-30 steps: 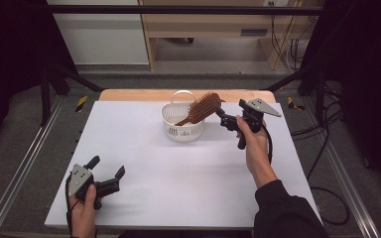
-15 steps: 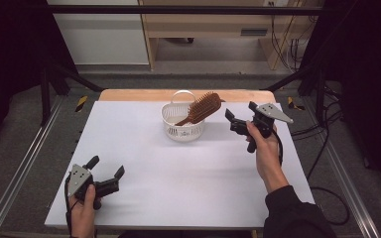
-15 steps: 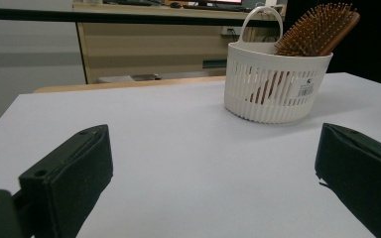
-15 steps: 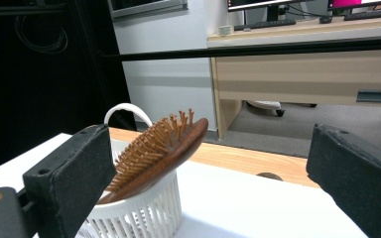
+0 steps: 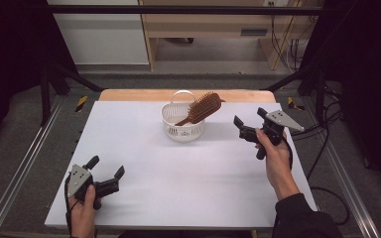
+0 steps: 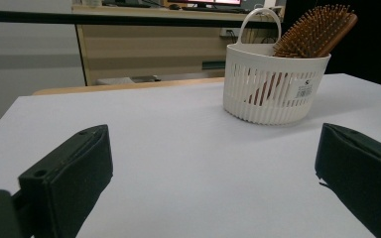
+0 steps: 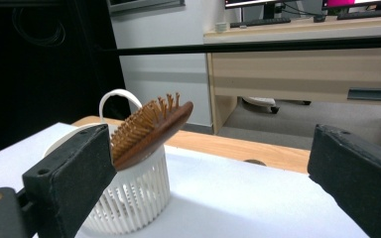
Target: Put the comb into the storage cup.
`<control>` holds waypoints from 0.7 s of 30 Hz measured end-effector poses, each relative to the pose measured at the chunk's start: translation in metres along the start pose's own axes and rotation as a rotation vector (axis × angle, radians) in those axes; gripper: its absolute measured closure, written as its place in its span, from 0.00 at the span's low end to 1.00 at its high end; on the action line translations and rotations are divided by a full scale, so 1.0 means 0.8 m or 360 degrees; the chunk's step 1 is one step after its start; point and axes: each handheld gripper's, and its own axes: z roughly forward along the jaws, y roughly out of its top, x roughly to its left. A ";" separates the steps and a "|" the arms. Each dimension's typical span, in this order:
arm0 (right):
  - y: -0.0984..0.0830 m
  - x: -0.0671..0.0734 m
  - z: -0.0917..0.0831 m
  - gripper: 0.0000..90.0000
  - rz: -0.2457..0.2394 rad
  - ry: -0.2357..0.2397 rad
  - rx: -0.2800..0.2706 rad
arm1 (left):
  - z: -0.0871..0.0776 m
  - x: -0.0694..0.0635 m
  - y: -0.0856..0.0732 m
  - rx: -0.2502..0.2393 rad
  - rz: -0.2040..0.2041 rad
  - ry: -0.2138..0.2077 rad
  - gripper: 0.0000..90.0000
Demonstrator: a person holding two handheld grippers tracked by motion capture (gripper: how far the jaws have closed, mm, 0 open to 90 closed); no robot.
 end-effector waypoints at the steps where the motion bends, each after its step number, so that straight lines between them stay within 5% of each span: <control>1: -0.001 -0.001 -0.002 0.04 -0.0004 -0.0001 0.0001 | 0.000 0.000 0.000 -0.0003 0.0000 -0.0003 0.02; 21: -0.015 -0.024 -0.062 0.04 -0.0078 0.0010 0.0014 | -0.006 0.002 0.002 -0.0025 0.0020 0.0021 0.02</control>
